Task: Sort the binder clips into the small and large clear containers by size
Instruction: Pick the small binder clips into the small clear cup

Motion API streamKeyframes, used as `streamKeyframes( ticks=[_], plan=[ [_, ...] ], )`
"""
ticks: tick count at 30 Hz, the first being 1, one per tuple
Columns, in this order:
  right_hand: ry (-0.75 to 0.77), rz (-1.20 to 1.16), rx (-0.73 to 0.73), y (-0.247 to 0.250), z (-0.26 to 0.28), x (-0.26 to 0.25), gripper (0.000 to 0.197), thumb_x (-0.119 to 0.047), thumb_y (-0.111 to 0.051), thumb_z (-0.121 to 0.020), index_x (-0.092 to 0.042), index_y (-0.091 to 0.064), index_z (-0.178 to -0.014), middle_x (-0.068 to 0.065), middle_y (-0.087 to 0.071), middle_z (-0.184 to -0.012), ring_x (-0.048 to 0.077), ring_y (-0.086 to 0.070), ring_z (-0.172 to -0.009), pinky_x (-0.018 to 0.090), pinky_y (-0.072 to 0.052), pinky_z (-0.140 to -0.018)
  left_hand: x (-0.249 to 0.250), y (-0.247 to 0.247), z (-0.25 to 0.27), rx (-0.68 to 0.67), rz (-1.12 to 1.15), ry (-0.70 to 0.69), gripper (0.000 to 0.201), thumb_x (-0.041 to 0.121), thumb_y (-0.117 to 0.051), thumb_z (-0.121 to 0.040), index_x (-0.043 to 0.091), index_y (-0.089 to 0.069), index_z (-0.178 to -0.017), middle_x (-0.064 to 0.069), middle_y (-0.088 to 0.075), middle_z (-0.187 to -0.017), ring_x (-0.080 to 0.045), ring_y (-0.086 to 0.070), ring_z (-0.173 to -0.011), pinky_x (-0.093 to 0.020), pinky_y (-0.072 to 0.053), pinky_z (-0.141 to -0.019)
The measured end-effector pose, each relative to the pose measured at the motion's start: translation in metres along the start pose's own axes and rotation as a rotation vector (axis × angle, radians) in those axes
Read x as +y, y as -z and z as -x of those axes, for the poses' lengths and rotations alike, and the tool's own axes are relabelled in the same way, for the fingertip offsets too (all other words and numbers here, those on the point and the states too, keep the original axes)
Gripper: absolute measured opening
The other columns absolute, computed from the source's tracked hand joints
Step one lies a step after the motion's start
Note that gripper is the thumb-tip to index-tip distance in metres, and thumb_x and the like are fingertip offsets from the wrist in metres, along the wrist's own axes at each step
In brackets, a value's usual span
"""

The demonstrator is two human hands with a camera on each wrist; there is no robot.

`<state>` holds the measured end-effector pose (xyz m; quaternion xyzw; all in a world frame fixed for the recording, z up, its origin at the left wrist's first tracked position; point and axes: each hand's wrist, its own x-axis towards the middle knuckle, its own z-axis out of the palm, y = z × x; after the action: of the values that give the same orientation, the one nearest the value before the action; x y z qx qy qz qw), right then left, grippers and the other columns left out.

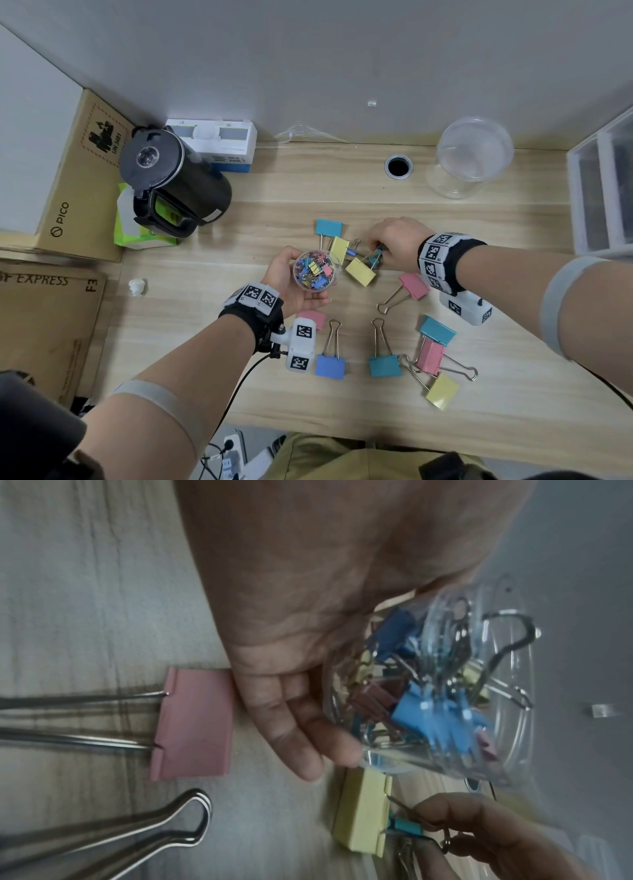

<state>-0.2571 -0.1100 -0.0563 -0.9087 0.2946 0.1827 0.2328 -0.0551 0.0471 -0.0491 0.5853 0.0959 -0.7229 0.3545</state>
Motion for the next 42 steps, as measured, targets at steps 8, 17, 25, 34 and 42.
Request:
streamKeyframes(
  ticks=[8,17,25,34,42],
  plan=[
    [0.032,-0.059,0.058,0.007,0.013,0.003,0.025,-0.012,-0.059,-0.081,-0.023,-0.069,-0.101,-0.004,-0.065,-0.099,0.021,-0.054,-0.103,0.030,-0.041,-0.085,0.000,-0.006,0.005,0.003,-0.019,-0.005,0.057,0.041,-0.045,-0.085,-0.001,-0.061,-0.121,-0.027,-0.064,-0.113,-0.029,-0.058,-0.066,-0.042,-0.057,-0.076],
    [0.027,-0.026,-0.109,0.005,0.042,0.012,0.023,-0.016,-0.065,-0.080,-0.030,-0.071,-0.096,-0.008,-0.055,-0.097,0.015,-0.060,-0.092,0.031,-0.051,-0.081,-0.003,-0.017,0.008,-0.009,-0.038,-0.006,0.055,0.040,-0.044,-0.085,-0.001,-0.061,-0.117,-0.027,-0.064,-0.112,-0.029,-0.058,-0.066,-0.042,-0.056,-0.078],
    [-0.071,-0.096,0.062,-0.012,0.042,0.016,0.014,-0.028,-0.061,-0.080,-0.023,-0.062,-0.093,-0.009,-0.058,-0.090,0.018,-0.057,-0.088,0.029,-0.046,-0.071,-0.006,-0.019,0.008,0.000,-0.040,-0.003,0.055,0.041,-0.044,-0.085,-0.001,-0.061,-0.118,-0.027,-0.063,-0.112,-0.029,-0.058,-0.067,-0.042,-0.056,-0.076],
    [-0.107,0.020,0.016,-0.022,0.007,0.006,0.032,-0.017,-0.063,-0.088,-0.023,-0.063,-0.120,-0.001,-0.054,-0.118,0.023,-0.048,-0.113,0.036,-0.048,-0.083,-0.009,-0.006,0.008,0.010,-0.004,-0.008,0.055,0.040,-0.043,-0.086,0.000,-0.061,-0.121,-0.027,-0.059,-0.114,-0.030,-0.057,-0.066,-0.041,-0.057,-0.073],
    [0.034,0.068,0.127,-0.013,0.010,0.005,0.022,-0.028,-0.064,-0.083,-0.025,-0.070,-0.104,-0.004,-0.063,-0.100,0.023,-0.052,-0.104,0.035,-0.041,-0.085,-0.010,0.000,0.006,0.021,0.016,0.005,0.055,0.040,-0.045,-0.085,0.000,-0.062,-0.118,-0.025,-0.056,-0.115,-0.030,-0.059,-0.066,-0.042,-0.058,-0.073]
  ],
)
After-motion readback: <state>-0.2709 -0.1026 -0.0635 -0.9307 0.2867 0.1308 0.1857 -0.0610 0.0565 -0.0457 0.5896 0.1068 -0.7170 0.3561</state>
